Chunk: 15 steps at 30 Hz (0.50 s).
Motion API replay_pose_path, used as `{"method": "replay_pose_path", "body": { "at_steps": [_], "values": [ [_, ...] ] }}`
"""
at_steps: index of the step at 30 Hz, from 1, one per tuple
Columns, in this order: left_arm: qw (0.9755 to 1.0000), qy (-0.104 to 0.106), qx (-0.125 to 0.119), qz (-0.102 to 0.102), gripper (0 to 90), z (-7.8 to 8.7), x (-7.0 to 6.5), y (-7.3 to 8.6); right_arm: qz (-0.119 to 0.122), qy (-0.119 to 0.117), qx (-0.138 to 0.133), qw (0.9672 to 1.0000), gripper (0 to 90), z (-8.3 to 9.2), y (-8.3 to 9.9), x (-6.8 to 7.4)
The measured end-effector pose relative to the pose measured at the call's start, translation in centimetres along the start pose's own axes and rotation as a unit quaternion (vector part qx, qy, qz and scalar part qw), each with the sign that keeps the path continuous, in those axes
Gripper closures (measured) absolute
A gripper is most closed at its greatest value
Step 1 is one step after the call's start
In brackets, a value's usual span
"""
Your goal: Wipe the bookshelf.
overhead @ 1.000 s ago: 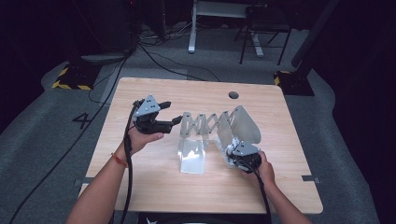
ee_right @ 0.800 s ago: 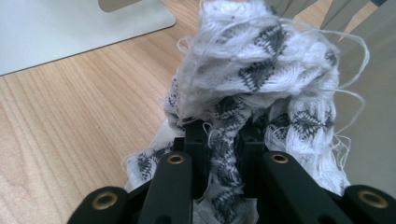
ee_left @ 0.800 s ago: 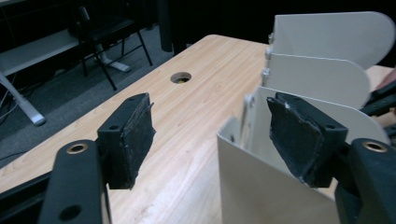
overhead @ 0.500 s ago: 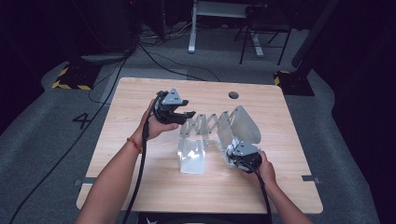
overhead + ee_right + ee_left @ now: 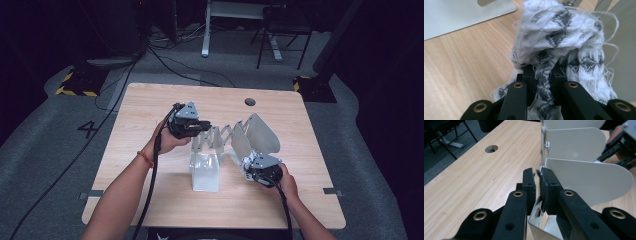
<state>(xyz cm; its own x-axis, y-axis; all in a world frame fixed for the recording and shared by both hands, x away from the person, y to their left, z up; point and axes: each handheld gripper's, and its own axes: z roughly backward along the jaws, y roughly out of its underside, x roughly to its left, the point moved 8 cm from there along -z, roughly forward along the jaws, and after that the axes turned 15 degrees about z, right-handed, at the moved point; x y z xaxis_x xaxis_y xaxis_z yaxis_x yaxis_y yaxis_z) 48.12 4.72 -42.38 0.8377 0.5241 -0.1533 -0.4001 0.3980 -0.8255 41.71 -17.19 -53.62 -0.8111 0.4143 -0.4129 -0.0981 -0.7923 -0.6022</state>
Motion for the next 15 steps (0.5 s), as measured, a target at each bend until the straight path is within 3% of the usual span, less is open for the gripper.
{"method": "replay_pose_path", "body": {
  "at_steps": [2, 6, 8, 12, 15],
  "values": [
    [1.0, 0.005, -0.003, 0.002, 84.3, 0.4, -0.6, 0.4, -0.002, 0.005, -0.015, 0.9999, 80.3, 1.1, -0.4, -0.2],
    [1.0, 0.008, -0.004, 0.0, 85.3, 1.2, -1.3, 0.9, -0.013, 0.041, -0.055, 0.9976, 80.6, 3.8, -2.0, -1.3],
    [0.9999, 0.009, -0.007, 0.003, 85.8, 1.5, -1.4, 1.2, -0.019, 0.06, -0.075, 0.9952, 80.6, 5.0, -2.9, -1.9],
    [0.9998, 0.007, -0.016, 0.006, 86.3, 1.9, -1.5, 1.4, -0.029, 0.099, -0.124, 0.9869, 80.8, 7.3, -4.9, -3.3],
    [0.9997, 0.009, -0.022, 0.009, 86.5, 1.9, -1.6, 1.5, -0.025, 0.118, -0.134, 0.9837, 80.7, 8.2, -6.1, -4.4]
  ]
}}
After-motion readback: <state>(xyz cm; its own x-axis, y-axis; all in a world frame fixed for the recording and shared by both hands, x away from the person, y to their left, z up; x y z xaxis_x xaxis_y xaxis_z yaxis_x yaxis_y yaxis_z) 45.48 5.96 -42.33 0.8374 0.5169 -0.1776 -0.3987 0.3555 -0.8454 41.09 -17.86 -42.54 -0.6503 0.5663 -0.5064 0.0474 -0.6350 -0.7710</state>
